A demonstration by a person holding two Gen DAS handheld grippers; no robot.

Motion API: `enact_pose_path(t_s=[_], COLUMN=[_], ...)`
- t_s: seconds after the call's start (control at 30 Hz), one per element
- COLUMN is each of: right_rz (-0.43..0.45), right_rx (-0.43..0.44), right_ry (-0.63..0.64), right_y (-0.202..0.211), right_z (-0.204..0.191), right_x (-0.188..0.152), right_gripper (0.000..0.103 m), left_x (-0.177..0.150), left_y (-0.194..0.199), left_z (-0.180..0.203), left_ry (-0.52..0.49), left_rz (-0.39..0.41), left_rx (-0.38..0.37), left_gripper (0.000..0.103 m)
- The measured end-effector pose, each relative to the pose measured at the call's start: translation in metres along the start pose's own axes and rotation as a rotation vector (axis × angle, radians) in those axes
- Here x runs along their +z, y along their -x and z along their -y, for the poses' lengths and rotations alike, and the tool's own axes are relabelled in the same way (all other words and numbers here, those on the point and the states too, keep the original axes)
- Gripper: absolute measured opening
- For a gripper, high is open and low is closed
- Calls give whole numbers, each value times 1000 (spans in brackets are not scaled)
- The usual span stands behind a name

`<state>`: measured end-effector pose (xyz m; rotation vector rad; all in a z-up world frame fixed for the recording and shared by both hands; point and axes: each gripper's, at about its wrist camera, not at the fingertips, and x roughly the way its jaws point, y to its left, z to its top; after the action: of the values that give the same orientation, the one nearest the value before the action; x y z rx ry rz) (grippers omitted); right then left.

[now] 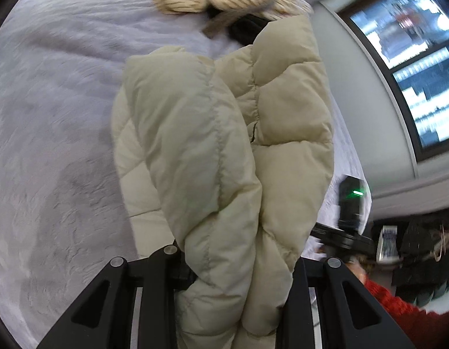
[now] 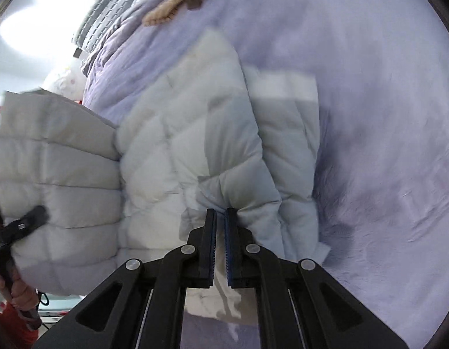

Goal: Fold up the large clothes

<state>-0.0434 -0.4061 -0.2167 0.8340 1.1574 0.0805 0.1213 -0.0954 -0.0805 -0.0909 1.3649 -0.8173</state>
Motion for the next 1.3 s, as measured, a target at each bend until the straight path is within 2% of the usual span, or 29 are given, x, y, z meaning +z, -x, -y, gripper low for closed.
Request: enact_pose_path(t_s=[0.03,0.13,0.17,0.2,0.23,0.37,0.43,0.5,0.63,0.67,0.77,0.8,0.83,0.87,0.9,1.0,1.03,1.1,1.13,1.17,1.3], right_rz=[-11,-28,-29,-31,-32,-47,-58,-71,-81,-68,-13,5,25,53,83,166,175,156,132,99,-7], right_rx=[21,92,110,117,122,150,174,198,238,243,260,258,260,263,273,377,404,446,448,429,376], right_ry=[-16,-67,-78,-80,-82,-82,-93,-104,-137,-154,-214,-226,-233,-240,-245,-268,-270,-256,-240,-221,-177], right_y=[-7,-24,-27,-30,-37,-47,-49,-49,-40,-31,2,14,25,37,47,75,76,74,69,60,18], right_z=[8,23,28,30,28,27,31,36,47,54,81,89,95,100,104,114,111,107,104,101,103], right_x=[11,9,9,9,8,7,11,12,16,18,20,22,23,26,28,38,40,47,49,51,60], right_gripper=[4,4,4,4,4,4,4,4,4,8,10,16,38,72,77,71,65,42,13,4,4], left_x=[2,8,9,11,12,17,20,21,21,20,20,19,20,19,18,16,15,13,12,12,10], left_y=[-4,-22,-29,-33,-40,-66,-75,-81,-96,-99,-104,-104,-106,-107,-108,-112,-113,-116,-116,-118,-128], left_z=[7,27,33,36,41,54,55,63,74,74,78,77,79,79,80,84,85,88,89,89,94], left_ry=[-18,-67,-75,-76,-73,-94,-80,-91,-132,-142,-158,-159,-160,-166,-172,-195,-203,-216,-219,-220,-223], left_rz=[-11,-57,-73,-79,-86,-111,-120,-112,-127,-133,-139,-139,-139,-138,-135,-139,-141,-143,-143,-145,-160], left_rx=[-4,-44,-69,-89,-123,-171,-218,-264,-270,-265,-252,-251,-250,-248,-244,-234,-230,-226,-227,-228,-246], left_gripper=[29,32,36,48,54,55,68,68,68,68,68,68,68,68,68,68,68,68,68,68,68])
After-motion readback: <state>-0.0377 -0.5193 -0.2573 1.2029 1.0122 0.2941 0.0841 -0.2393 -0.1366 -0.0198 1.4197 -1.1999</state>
